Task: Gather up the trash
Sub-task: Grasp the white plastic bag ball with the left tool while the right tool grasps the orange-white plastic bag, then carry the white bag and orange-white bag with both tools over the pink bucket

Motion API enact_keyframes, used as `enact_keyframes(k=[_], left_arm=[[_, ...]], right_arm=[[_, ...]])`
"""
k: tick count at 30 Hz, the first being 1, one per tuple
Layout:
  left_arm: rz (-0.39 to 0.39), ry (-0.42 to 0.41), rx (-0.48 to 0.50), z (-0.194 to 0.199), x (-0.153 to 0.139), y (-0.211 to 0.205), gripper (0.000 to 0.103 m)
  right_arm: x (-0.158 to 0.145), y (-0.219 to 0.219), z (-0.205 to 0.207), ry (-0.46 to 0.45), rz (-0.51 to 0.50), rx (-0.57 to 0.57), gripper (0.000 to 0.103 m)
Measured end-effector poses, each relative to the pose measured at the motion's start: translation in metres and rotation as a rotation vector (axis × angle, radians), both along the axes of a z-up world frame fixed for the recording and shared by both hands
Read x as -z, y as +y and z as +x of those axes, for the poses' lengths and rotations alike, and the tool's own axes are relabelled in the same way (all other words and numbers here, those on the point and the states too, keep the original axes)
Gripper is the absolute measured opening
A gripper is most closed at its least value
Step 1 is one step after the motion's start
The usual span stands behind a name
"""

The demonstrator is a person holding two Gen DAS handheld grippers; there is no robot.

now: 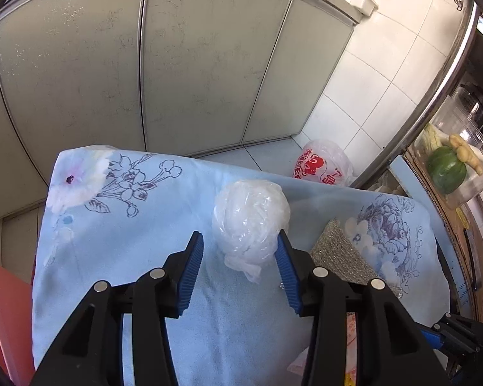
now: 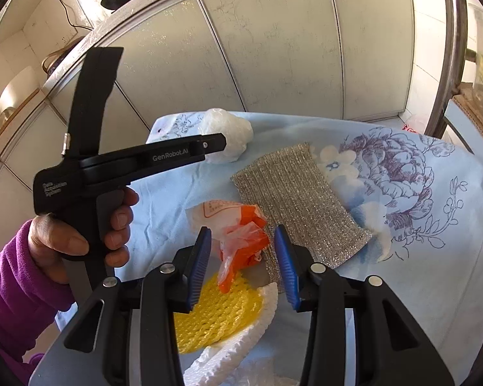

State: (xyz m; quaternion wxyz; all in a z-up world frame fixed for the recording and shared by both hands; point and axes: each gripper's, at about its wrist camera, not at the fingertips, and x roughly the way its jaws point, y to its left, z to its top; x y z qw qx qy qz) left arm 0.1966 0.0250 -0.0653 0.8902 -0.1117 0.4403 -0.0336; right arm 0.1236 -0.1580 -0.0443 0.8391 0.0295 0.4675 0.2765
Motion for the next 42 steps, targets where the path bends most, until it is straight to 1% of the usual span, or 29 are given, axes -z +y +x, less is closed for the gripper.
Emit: enact_keyframes(k=[2,3,5,7,10,13,15,16,17,21,29,37,42], left_arm=[[0.000,-0.022,0.018,-0.002,-0.001,-0.002,0.045],[0.002,-0.034,0.031,-0.004,-0.002,-0.004,0.042],[0.021,-0.049,0.046,-0.006,-0.003,-0.008,0.035],[0.021,-0.057,0.058,-0.008,-0.003,-0.009,0.023],[0.027,-0.074,0.066,-0.013,-0.005,-0.009,0.013],[0.027,-0.089,0.067,-0.018,-0.009,-0.009,0.009],[0.026,-0.101,0.062,-0.022,-0.012,-0.007,0.008],[0.024,-0.109,0.058,-0.025,-0.015,-0.005,0.008],[0.023,-0.115,0.055,-0.027,-0.017,-0.003,0.008],[0.014,-0.130,0.037,-0.039,-0.025,0.006,0.008],[0.004,-0.171,0.015,-0.074,-0.046,0.019,0.008],[0.046,-0.224,-0.028,-0.117,-0.069,0.035,0.008],[0.075,-0.244,-0.074,-0.146,-0.077,0.052,0.008]], right_arm=[[0.005,0.001,0.001,0.014,-0.006,-0.001,0.041],[0.006,0.001,0.002,0.019,-0.006,-0.003,0.041],[0.010,0.003,0.003,0.026,-0.009,-0.007,0.041],[0.011,0.005,0.003,0.027,-0.007,-0.009,0.041],[0.011,0.010,0.003,0.023,-0.008,-0.018,0.041],[0.011,0.018,0.003,0.004,-0.016,-0.031,0.041],[0.011,0.021,0.001,-0.009,-0.023,-0.031,0.041],[0.011,0.023,0.001,-0.016,-0.027,-0.031,0.038],[0.011,0.024,0.000,-0.017,-0.028,-0.029,0.032],[0.009,0.025,-0.004,-0.028,-0.013,-0.020,0.032],[-0.007,0.021,-0.019,-0.067,0.027,-0.004,0.032],[-0.017,0.026,-0.038,-0.084,0.049,-0.042,0.032],[-0.022,0.042,-0.052,-0.095,0.051,-0.081,0.032]])
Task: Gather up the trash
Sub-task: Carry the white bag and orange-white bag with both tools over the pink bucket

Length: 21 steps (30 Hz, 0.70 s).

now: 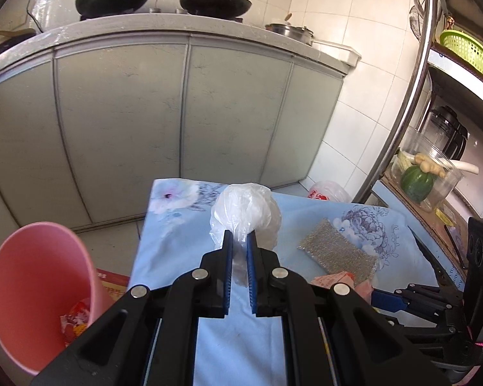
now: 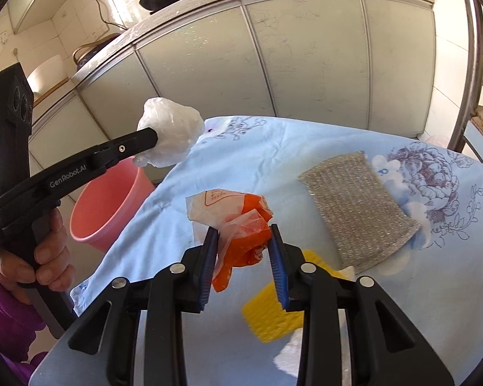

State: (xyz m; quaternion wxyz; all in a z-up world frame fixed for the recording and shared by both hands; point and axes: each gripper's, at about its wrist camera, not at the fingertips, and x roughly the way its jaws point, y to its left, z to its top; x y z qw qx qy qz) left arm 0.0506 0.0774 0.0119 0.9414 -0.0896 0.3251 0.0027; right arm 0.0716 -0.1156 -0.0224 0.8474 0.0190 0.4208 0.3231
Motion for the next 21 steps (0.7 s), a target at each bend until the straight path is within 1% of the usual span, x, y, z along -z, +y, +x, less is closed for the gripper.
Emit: enact_keyframes(k=[7,14,18,21], left_arm=[[0.022,-0.037,-0.070,-0.038,-0.011,0.027,0.008],[0.022,-0.068,-0.141,-0.070,-0.018,0.062,0.008],[0.023,-0.083,-0.183,-0.088,-0.020,0.082,0.008],[0.035,-0.093,-0.216,-0.099,-0.022,0.096,0.008]], right_arm=[[-0.014,0.024,-0.013,-0.039,-0.010,-0.046,0.032],[-0.024,0.047,-0.026,-0.070,-0.026,-0.095,0.032],[-0.029,0.069,-0.033,-0.087,-0.038,-0.139,0.032],[-0.033,0.084,-0.037,-0.084,-0.026,-0.175,0.032]])
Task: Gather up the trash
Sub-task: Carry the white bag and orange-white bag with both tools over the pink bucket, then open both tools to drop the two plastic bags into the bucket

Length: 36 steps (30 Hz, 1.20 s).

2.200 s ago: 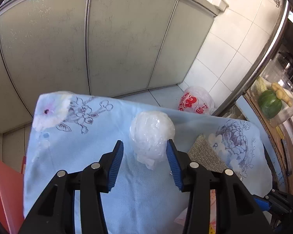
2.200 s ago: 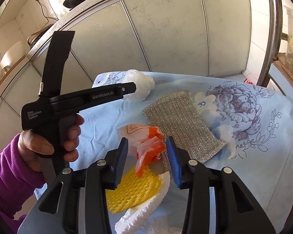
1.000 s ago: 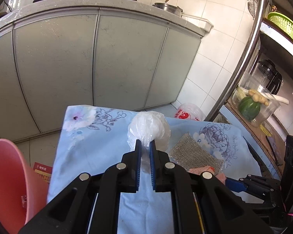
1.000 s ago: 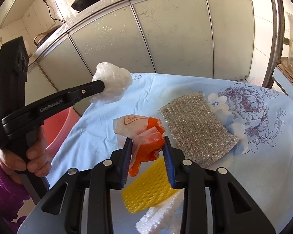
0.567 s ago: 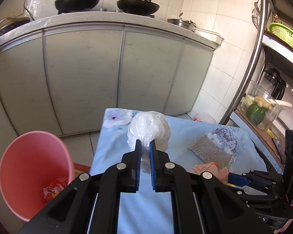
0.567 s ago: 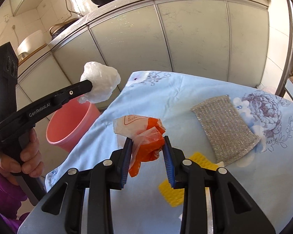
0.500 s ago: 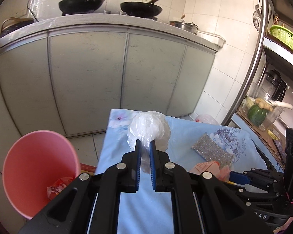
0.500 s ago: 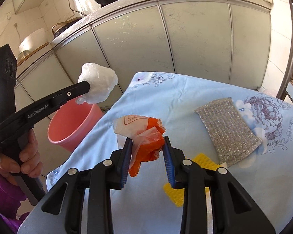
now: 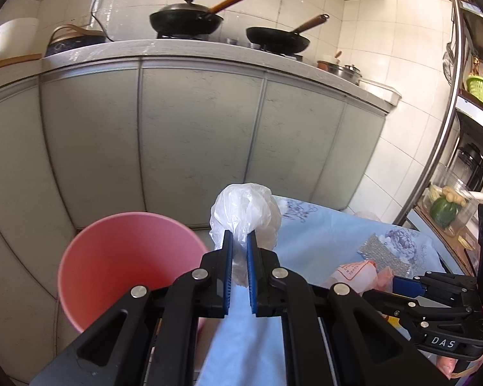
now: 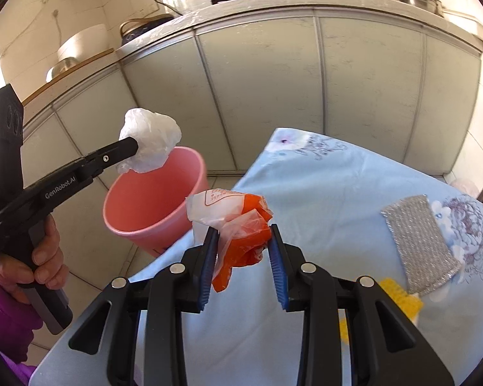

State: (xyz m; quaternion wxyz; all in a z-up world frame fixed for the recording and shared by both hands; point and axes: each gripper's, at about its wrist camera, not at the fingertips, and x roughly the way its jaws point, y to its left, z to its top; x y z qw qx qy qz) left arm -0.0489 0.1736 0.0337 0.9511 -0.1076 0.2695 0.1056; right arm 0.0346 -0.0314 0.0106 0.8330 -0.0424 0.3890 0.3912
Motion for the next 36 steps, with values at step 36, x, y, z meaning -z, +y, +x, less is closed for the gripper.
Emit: enact_keyframes(k=[36], left_arm=[[-0.037,0.132,-0.256,-0.063,0.068,0.103,0.010]], right_arm=[[0.032,0.165,-0.005,0.034,-0.080,-0.192,0.032]])
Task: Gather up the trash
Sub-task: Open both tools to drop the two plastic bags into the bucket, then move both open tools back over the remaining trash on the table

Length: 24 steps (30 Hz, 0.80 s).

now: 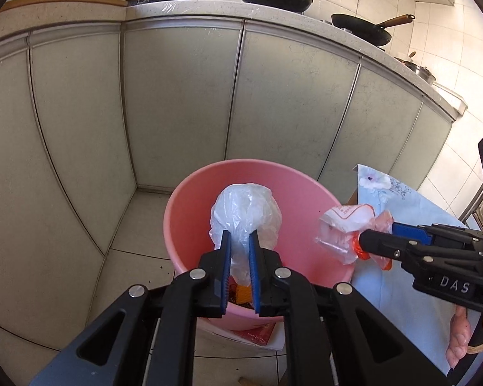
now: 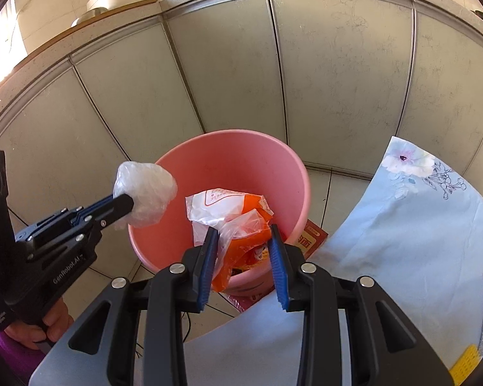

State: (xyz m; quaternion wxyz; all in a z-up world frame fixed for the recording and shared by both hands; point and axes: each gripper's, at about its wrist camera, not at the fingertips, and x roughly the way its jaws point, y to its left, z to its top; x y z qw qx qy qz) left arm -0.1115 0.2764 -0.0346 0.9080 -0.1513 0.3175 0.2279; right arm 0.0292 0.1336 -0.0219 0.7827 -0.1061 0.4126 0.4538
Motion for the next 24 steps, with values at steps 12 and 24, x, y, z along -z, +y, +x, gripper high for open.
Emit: enact_keyframes(k=[12,24], left_arm=[[-0.036,0.015,-0.017,0.0010,0.0082,0.0031,0.025],[-0.039,0.007,-0.020,0.0007,0.0043,0.0002,0.030]], right_arm=[[0.0092,0.0058,0.0055,0.047,-0.007,0.008,0.035],[0.0040,0.0005,0.0036,0.032,0.014,0.008,0.041]])
